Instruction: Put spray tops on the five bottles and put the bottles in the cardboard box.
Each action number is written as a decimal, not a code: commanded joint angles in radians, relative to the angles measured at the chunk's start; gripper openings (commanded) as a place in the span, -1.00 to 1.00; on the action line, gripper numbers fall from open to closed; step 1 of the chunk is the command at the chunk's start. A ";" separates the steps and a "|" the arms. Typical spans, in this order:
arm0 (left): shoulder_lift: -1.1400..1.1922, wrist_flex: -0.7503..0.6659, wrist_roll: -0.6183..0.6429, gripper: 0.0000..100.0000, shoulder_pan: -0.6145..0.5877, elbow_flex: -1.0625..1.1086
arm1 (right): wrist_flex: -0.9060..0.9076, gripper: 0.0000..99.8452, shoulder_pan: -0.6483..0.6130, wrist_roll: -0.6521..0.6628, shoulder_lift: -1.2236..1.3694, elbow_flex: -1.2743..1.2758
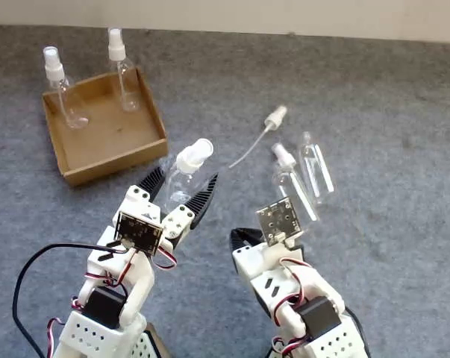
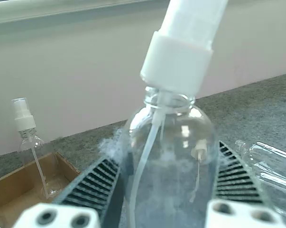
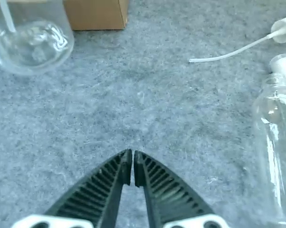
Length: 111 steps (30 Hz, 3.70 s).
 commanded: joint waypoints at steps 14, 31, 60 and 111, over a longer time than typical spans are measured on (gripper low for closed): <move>-0.013 -0.002 -0.003 -0.71 -0.015 0.021 | -0.228 -0.99 -0.015 -0.014 -0.008 0.119; -0.015 -0.106 -0.002 -0.71 -0.139 0.021 | -0.289 -0.99 -0.384 -0.009 -0.008 0.119; -0.012 -0.104 -0.003 -0.71 -0.140 0.021 | -0.295 -0.99 -0.446 -0.014 -0.008 0.119; -0.013 -0.025 0.002 -0.71 0.156 0.021 | -0.314 -0.99 -0.183 -0.012 -0.008 0.116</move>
